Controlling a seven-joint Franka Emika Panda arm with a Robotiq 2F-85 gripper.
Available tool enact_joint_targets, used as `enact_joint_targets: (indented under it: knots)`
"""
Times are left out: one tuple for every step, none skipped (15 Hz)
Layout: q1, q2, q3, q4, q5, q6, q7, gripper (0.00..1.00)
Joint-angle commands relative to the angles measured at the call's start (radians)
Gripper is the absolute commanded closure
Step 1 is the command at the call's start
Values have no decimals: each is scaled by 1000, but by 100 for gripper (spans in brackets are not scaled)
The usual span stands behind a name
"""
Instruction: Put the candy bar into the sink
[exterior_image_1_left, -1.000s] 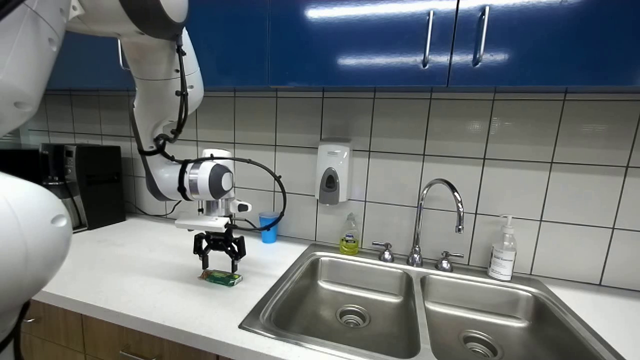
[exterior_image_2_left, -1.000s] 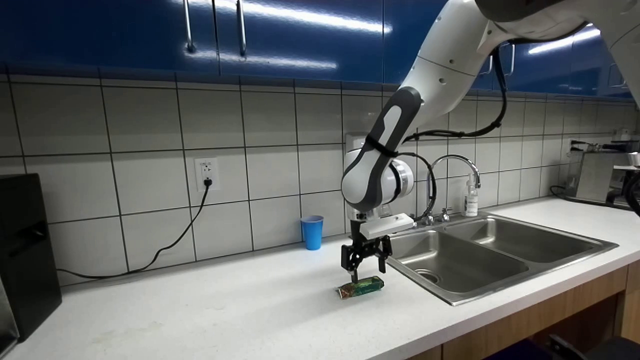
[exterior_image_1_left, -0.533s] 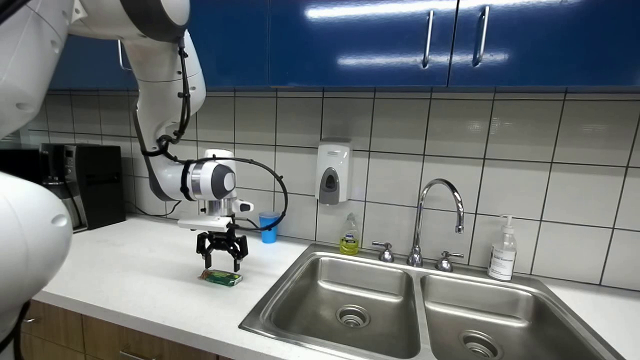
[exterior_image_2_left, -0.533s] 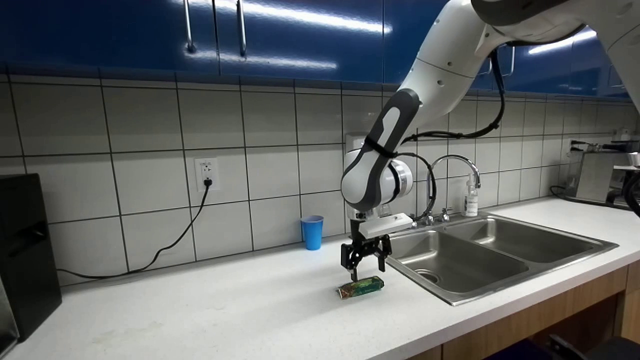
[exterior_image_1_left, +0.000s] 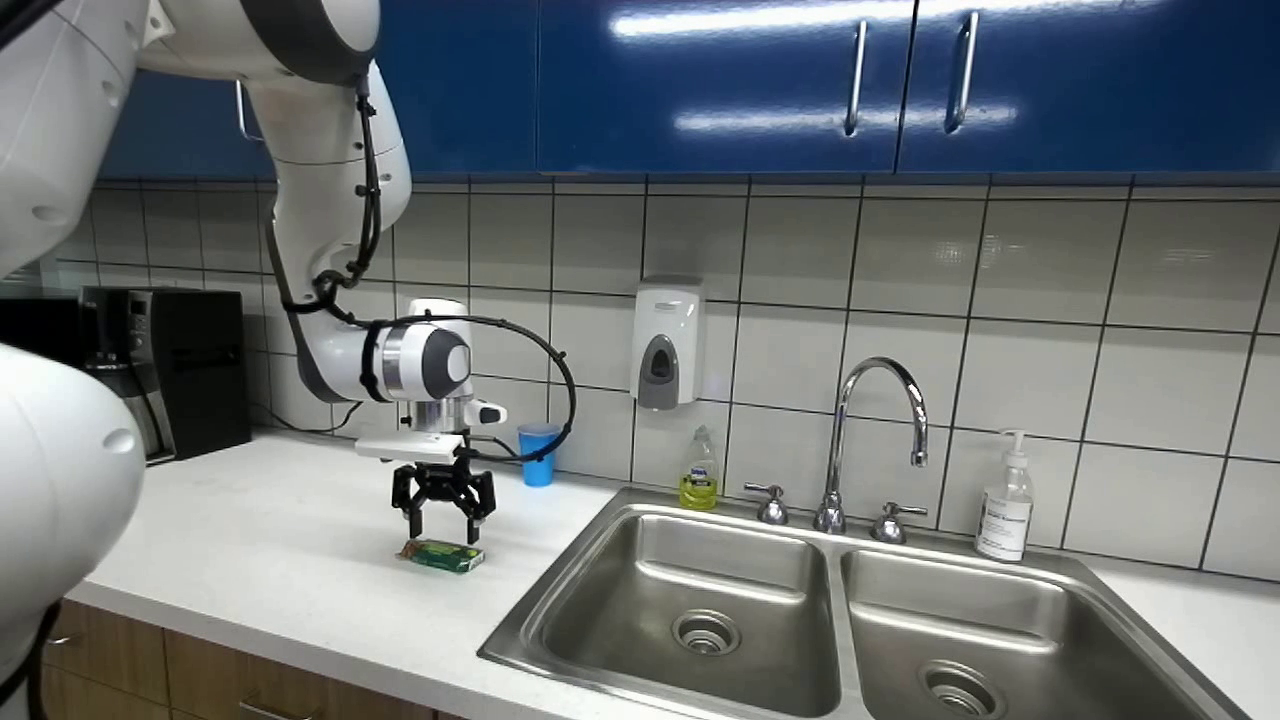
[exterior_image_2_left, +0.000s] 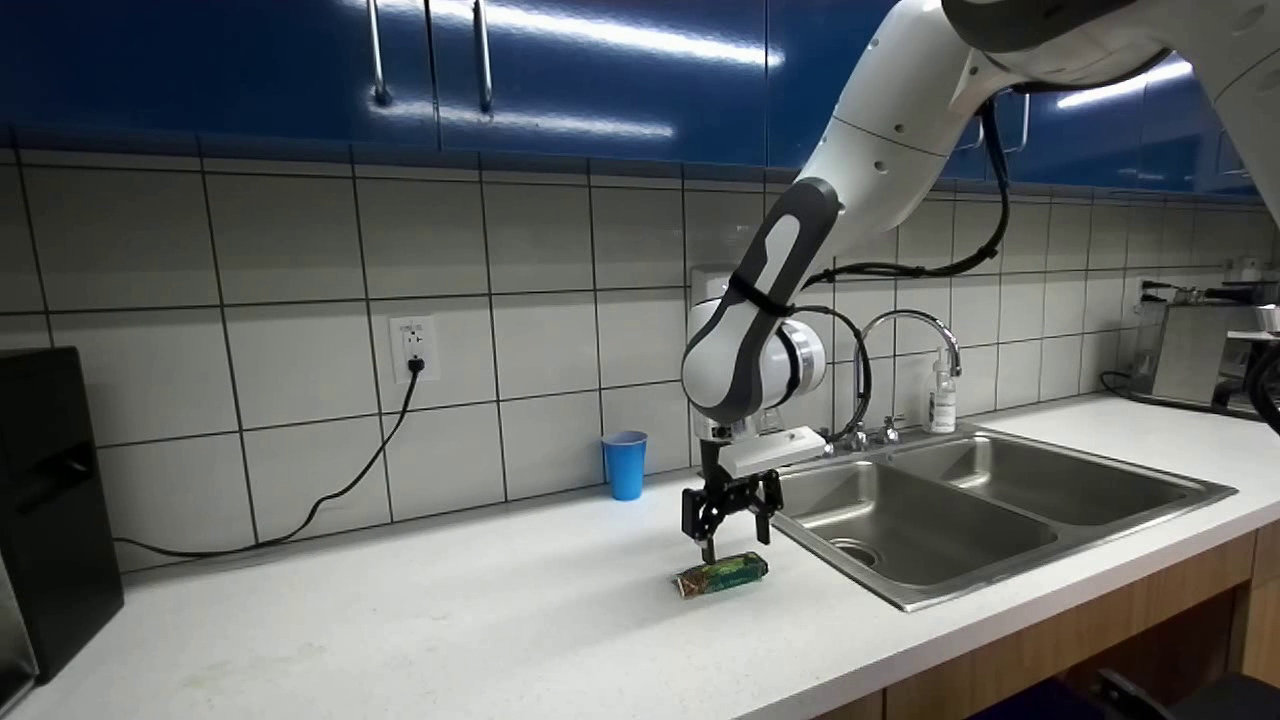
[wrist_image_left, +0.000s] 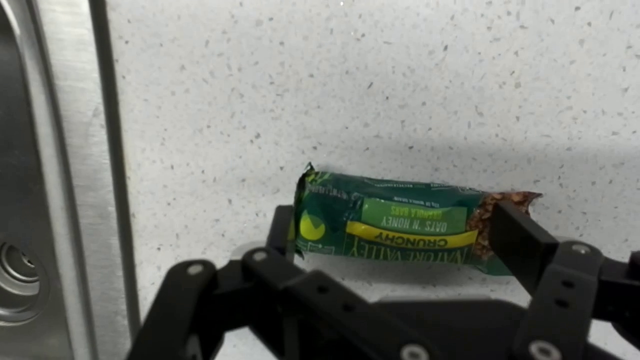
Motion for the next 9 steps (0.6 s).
enact_joint_targets:
  knots:
    - [-11,-14,11,-7,-7,-8,-69,0]
    - [-12,-16,12,-10,-11,-3,-87,0]
    - [-17,-18,17,-10,-10,-8,-116,0]
    - [-16,-19,15,-10,-18,-13,-137,0]
    - [-22,-19,20,-10,-20,-15,-174,0]
    - [-26,-20,25,-12,-20,-11,-208,0]
    - [-34,-21,35,-14,-20,-7,-260,0]
    - [-39,-21,41,-14,-25,-8,-309,0]
    - [-49,-22,52,-14,-24,-6,-368,0]
